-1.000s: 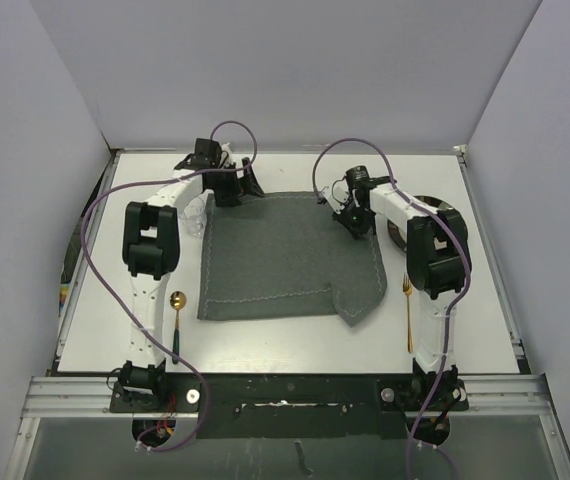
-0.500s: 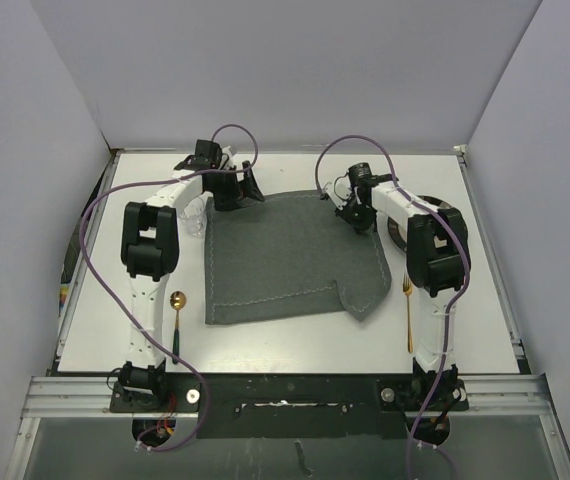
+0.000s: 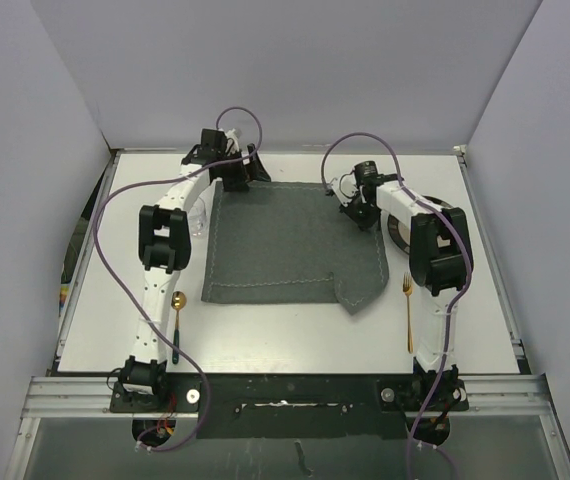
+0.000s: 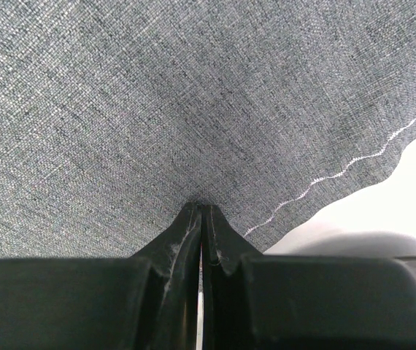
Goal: Set the dinner table for one person
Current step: Flatten out the napkin at the center of the board.
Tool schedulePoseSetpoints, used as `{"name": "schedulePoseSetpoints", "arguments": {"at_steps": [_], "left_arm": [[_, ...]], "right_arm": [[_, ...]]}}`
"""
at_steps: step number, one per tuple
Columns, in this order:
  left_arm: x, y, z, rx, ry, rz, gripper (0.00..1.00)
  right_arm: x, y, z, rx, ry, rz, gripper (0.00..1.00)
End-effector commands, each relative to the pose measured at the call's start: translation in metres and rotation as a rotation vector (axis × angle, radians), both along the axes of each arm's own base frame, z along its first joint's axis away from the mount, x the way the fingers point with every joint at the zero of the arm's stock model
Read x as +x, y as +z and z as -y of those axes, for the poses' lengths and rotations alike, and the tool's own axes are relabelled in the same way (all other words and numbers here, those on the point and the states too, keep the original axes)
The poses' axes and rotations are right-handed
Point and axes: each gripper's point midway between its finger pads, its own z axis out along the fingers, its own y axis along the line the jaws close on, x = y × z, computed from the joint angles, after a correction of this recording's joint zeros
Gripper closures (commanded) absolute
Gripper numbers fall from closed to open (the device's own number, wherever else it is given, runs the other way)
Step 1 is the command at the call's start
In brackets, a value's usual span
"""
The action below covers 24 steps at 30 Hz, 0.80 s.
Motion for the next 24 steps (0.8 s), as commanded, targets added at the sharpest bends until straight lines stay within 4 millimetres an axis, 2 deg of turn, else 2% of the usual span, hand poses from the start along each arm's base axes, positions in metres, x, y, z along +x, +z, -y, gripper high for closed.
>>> {"name": "schedulePoseSetpoints", "arguments": {"at_steps": [1, 7, 11, 19, 22, 24], "left_arm": [[0.000, -0.041, -0.006, 0.037, 0.019, -0.065, 0.02], [-0.002, -0.015, -0.009, 0.035, 0.017, -0.043, 0.02], [-0.006, 0.028, -0.014, 0.046, 0.022, 0.036, 0.02], [-0.022, 0.127, -0.035, 0.044, 0.060, 0.204, 0.02], [-0.030, 0.147, -0.041, 0.057, 0.074, 0.242, 0.02], [-0.035, 0.150, -0.042, 0.056, 0.076, 0.240, 0.02]], "right_arm": [[0.004, -0.012, 0.006, 0.002, -0.027, -0.007, 1.00], [0.006, -0.013, 0.007, 0.021, -0.034, -0.006, 1.00], [0.009, -0.002, 0.003, 0.044, -0.029, 0.005, 1.00], [0.010, 0.040, -0.007, 0.065, 0.022, 0.055, 0.99], [0.009, 0.051, -0.007, 0.055, 0.037, 0.075, 0.99], [0.007, 0.056, -0.007, 0.057, 0.040, 0.084, 0.99]]}}
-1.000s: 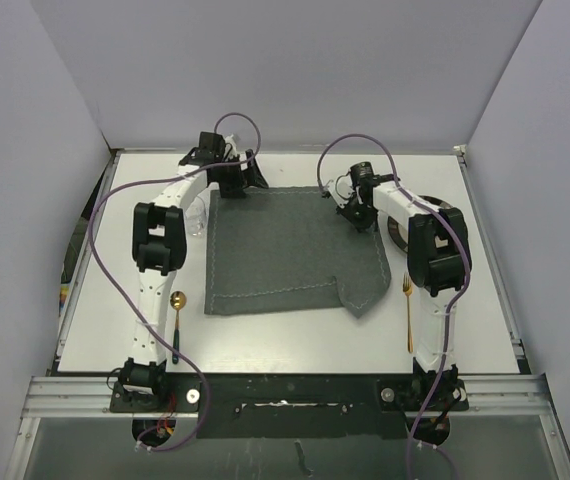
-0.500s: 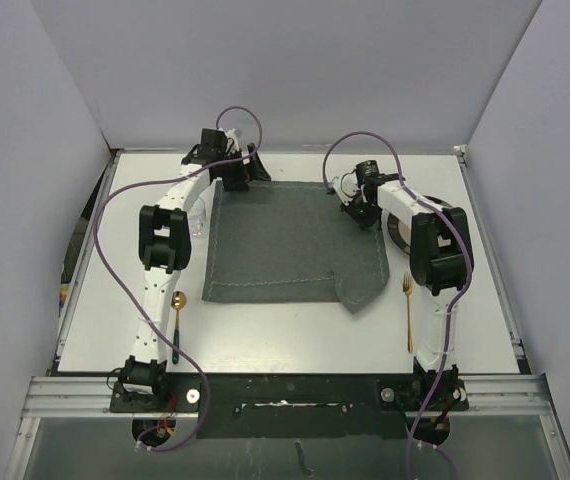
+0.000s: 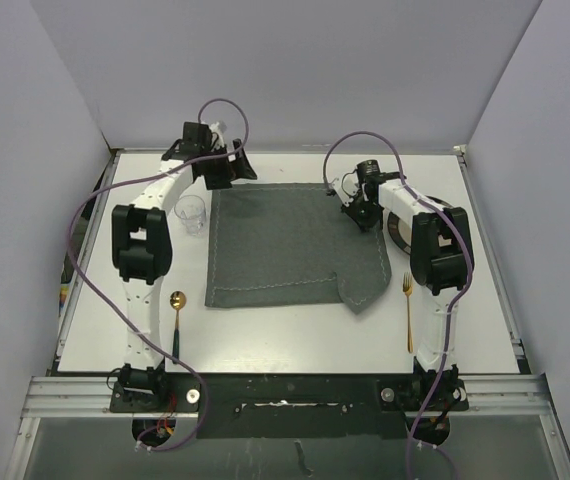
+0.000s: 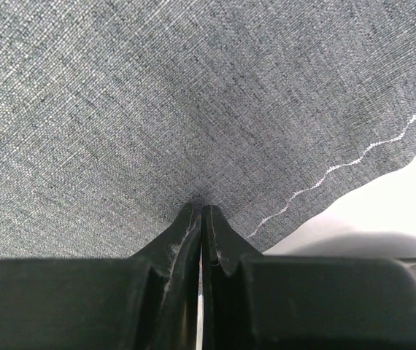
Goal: Set the dinner table for one person
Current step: Flatten out the napkin at the center of the board.
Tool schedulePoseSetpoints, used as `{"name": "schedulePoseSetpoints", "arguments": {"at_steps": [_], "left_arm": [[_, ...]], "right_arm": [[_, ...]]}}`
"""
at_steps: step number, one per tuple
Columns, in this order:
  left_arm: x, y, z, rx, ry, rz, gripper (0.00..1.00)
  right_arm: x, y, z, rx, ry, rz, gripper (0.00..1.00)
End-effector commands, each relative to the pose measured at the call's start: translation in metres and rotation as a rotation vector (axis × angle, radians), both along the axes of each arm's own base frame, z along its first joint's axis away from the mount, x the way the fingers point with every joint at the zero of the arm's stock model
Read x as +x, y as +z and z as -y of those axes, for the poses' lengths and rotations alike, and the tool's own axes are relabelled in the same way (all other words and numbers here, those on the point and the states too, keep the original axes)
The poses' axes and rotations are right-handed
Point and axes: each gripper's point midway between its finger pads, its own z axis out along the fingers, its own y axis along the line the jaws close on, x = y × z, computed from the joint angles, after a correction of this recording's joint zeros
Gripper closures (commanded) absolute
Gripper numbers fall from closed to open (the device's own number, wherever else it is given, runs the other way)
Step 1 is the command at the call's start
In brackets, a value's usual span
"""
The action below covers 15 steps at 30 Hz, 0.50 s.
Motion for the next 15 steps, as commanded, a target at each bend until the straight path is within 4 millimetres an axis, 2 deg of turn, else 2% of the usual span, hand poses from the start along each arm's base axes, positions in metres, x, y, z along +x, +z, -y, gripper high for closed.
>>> {"name": "schedulePoseSetpoints", "arguments": {"at_steps": [1, 3, 5, 8, 10, 12, 13, 15], "left_arm": [[0.002, 0.104, -0.008, -0.013, 0.009, 0.232, 0.02], [-0.005, 0.120, -0.006, -0.024, 0.001, 0.255, 0.02], [-0.016, 0.150, -0.003, -0.036, -0.008, 0.314, 0.02], [-0.044, 0.203, 0.001, -0.036, -0.035, 0.424, 0.02], [-0.072, 0.228, 0.001, -0.014, -0.056, 0.453, 0.02], [-0.106, 0.238, 0.000, -0.001, -0.082, 0.435, 0.02], [-0.124, 0.239, 0.000, 0.007, -0.086, 0.420, 0.02], [-0.165, 0.225, 0.001, 0.046, -0.085, 0.368, 0.02]], "right_arm": [[0.009, 0.057, -0.008, 0.034, 0.031, 0.117, 0.99], [0.006, 0.068, -0.011, 0.046, 0.024, 0.131, 0.99], [0.002, 0.090, -0.018, 0.072, 0.024, 0.162, 0.99], [-0.004, 0.142, -0.039, 0.054, 0.076, 0.289, 1.00], [-0.012, 0.177, -0.054, 0.001, 0.143, 0.392, 1.00], [-0.027, 0.197, -0.067, -0.066, 0.206, 0.455, 1.00], [-0.037, 0.197, -0.071, -0.095, 0.235, 0.460, 1.00], [-0.062, 0.185, -0.073, -0.148, 0.271, 0.435, 1.00]]}}
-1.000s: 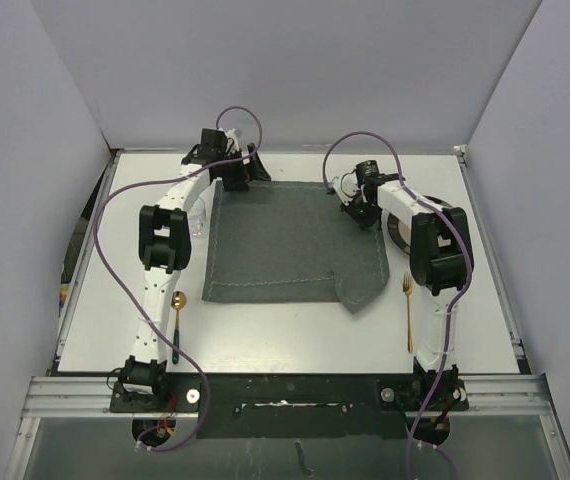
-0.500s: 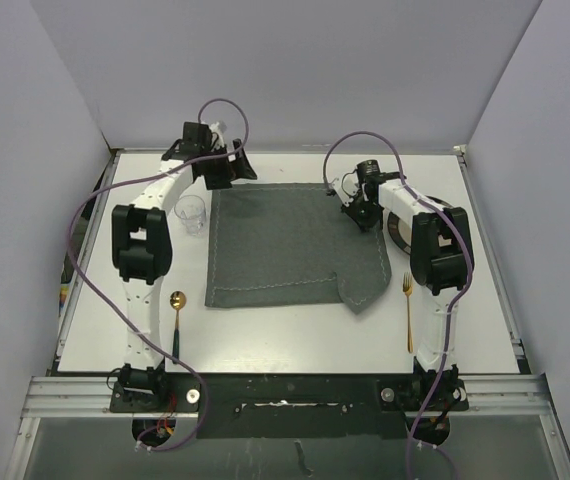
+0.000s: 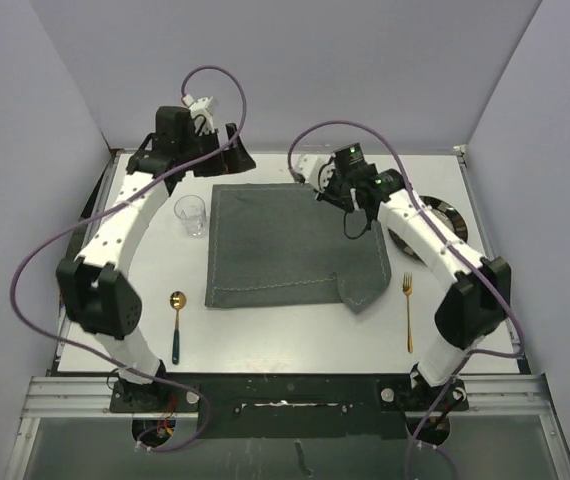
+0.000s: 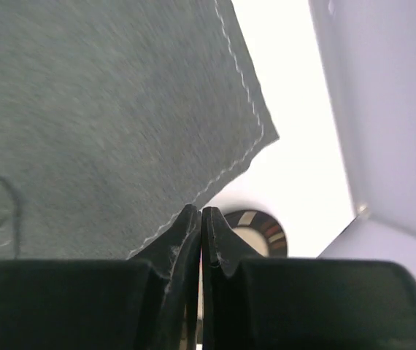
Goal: Set the dinner table for one person
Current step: Flatten out the napkin at the center of the board.
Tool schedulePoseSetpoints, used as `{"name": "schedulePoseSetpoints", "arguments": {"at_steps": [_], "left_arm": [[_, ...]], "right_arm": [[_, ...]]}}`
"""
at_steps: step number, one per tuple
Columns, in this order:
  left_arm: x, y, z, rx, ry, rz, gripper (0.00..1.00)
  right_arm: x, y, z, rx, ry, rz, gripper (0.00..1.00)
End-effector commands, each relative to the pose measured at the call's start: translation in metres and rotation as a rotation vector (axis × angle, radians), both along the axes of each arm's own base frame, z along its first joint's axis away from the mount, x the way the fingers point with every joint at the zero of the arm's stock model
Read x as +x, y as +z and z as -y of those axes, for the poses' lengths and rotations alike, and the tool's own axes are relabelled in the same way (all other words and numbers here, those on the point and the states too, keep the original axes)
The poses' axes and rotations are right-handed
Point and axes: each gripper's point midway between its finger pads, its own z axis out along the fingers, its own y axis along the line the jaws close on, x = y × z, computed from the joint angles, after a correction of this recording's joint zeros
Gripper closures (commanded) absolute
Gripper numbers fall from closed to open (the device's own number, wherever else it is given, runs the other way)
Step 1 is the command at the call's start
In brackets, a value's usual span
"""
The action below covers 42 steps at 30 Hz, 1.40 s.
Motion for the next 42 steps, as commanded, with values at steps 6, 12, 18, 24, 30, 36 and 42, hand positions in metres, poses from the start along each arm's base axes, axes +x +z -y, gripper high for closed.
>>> {"name": "schedulePoseSetpoints", "arguments": {"at_steps": [6, 12, 18, 24, 30, 36, 42], "left_arm": [[-0.195, -0.044, -0.034, 0.120, 0.084, -0.209, 0.02], [-0.234, -0.087, -0.046, 0.128, 0.110, -0.324, 0.02], [-0.240, -0.119, -0.048, 0.136, 0.110, -0.376, 0.02], [-0.240, -0.156, -0.056, 0.116, 0.208, -0.464, 0.02], [-0.225, -0.176, -0.055, 0.070, 0.247, -0.461, 0.02], [-0.213, -0.196, -0.060, 0.140, 0.230, -0.485, 0.02], [-0.202, -0.205, -0.061, 0.132, 0.215, -0.474, 0.02]], "right_arm": [[-0.117, -0.052, -0.006, -0.143, 0.029, -0.157, 0.86], [-0.129, -0.074, 0.007, -0.168, -0.034, -0.182, 0.65], [-0.114, -0.064, 0.003, -0.189, -0.033, -0.143, 0.66], [-0.122, -0.082, -0.018, -0.124, -0.010, -0.219, 0.66], [-0.134, -0.094, -0.035, -0.122, 0.034, -0.262, 0.68], [-0.136, -0.096, -0.035, -0.124, 0.038, -0.263, 0.71], [-0.135, -0.093, -0.030, -0.138, 0.041, -0.242, 0.71]]}}
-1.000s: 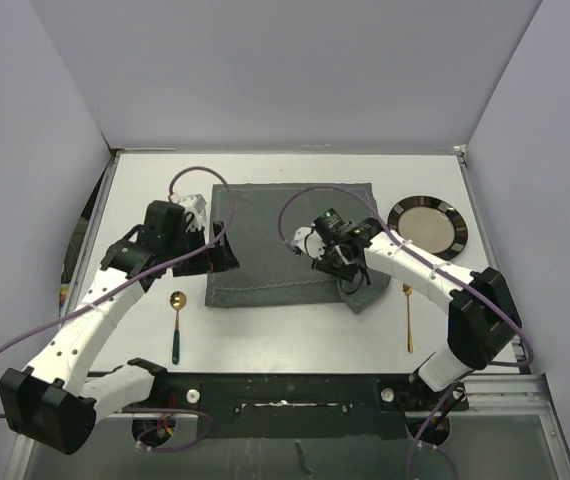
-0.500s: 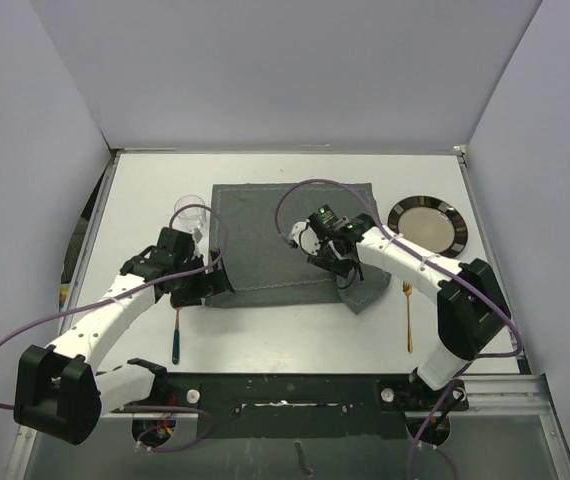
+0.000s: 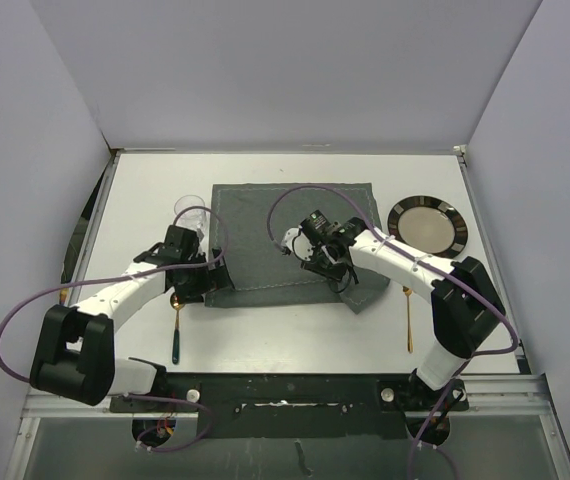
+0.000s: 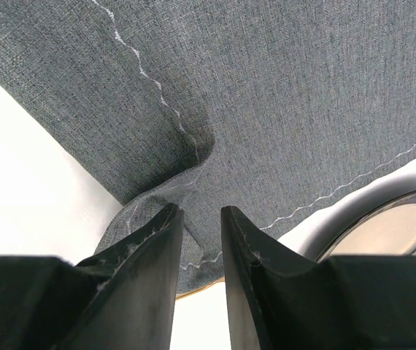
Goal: Set the dinner table for one person
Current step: Flatten out the napkin at the center of the board.
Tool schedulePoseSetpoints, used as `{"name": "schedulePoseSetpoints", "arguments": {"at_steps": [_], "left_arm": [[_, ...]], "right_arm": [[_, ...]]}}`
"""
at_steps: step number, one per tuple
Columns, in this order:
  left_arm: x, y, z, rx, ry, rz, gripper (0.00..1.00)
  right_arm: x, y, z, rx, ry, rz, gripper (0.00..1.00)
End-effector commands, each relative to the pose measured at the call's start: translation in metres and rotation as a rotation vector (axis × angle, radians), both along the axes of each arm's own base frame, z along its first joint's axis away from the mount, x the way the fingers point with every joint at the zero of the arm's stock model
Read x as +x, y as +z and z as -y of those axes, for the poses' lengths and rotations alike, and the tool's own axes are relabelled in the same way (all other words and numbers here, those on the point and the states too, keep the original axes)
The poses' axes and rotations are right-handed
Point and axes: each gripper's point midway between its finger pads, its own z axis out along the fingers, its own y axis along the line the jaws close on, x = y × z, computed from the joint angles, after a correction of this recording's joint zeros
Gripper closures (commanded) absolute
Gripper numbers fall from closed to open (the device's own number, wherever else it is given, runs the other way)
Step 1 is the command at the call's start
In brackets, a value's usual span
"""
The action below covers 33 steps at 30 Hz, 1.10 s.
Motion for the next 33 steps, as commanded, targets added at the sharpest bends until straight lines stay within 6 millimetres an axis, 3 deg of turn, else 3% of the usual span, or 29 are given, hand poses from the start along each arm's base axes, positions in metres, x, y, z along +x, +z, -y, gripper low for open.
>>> {"name": "schedulePoseSetpoints", "arguments": {"at_steps": [1, 6, 10, 13, 20, 25, 31, 33], "left_arm": [[0.034, 0.012, 0.007, -0.032, -0.023, 0.114, 0.02], [0.040, 0.010, 0.010, -0.044, -0.036, 0.118, 0.02], [0.044, 0.017, 0.011, -0.048, -0.040, 0.142, 0.02], [0.043, 0.022, 0.012, -0.055, -0.045, 0.143, 0.02], [0.043, 0.045, 0.008, -0.045, -0.052, 0.199, 0.02], [0.032, 0.027, 0.010, -0.061, -0.062, 0.152, 0.03], [0.024, 0.011, 0.013, -0.081, -0.070, 0.118, 0.13], [0.024, 0.009, 0.014, -0.086, -0.071, 0.118, 0.22]], "right_arm": [[0.007, 0.015, -0.003, 0.035, -0.002, 0.060, 0.71], [0.006, 0.013, -0.003, 0.028, 0.003, 0.054, 0.76], [0.008, 0.010, -0.002, 0.018, 0.003, 0.053, 0.92], [0.007, 0.006, -0.003, 0.013, 0.007, 0.040, 0.99], [0.007, 0.003, -0.006, 0.019, 0.016, 0.028, 1.00], [0.006, 0.000, -0.003, 0.010, 0.013, 0.026, 1.00], [0.007, -0.001, -0.003, 0.007, 0.012, 0.027, 1.00], [0.007, 0.000, -0.004, 0.008, 0.013, 0.031, 1.00]]}}
